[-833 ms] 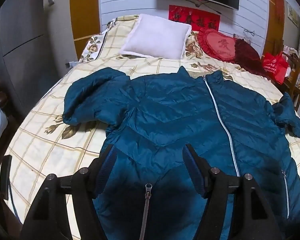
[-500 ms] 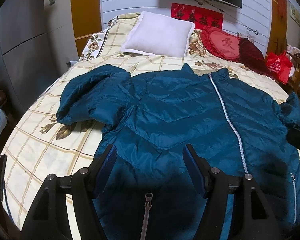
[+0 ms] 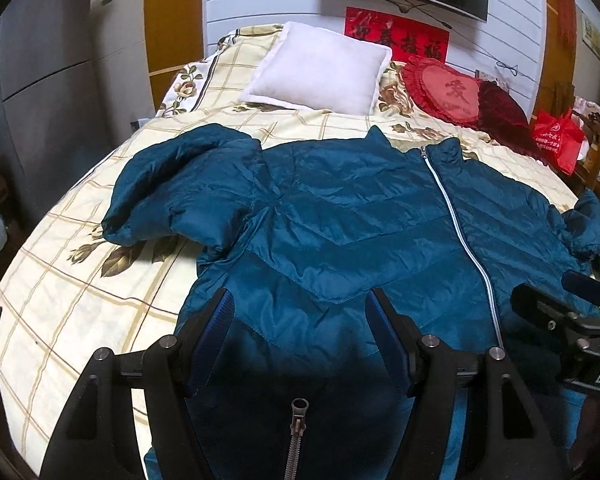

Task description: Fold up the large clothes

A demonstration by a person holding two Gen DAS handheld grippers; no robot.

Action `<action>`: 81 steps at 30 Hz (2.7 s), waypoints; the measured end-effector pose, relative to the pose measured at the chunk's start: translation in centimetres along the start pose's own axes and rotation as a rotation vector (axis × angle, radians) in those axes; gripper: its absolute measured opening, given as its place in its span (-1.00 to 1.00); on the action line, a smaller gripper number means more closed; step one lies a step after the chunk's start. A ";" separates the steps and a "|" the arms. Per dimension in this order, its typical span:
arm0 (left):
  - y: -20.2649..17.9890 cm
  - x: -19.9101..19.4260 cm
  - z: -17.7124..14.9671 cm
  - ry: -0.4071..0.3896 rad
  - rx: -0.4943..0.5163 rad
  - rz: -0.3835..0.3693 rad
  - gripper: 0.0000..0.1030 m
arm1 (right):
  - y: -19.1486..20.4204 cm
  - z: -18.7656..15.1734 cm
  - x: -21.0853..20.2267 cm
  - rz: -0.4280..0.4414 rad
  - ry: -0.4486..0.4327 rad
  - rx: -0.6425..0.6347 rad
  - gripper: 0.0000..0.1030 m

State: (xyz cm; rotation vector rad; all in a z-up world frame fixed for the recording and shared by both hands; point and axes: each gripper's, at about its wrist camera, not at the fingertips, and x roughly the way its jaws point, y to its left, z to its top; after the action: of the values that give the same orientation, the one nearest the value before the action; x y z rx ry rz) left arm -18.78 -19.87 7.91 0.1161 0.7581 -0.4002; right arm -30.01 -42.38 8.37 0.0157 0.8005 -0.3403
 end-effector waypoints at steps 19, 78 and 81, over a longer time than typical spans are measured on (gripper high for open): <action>-0.1 0.3 -0.1 0.000 -0.018 -0.013 0.73 | -0.6 -0.7 1.1 0.043 0.038 0.113 0.99; 1.5 2.0 0.0 0.032 -0.055 0.015 0.73 | 1.1 -0.4 3.8 0.072 0.056 0.081 0.99; 1.5 2.2 0.0 0.035 -0.055 0.017 0.73 | 1.2 -0.5 4.0 0.075 0.059 0.081 0.99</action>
State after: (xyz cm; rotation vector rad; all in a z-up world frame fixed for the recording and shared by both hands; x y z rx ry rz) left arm -16.81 -19.20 6.35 0.0783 0.8010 -0.3619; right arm -27.42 -42.38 5.09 0.1312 0.8418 -0.3025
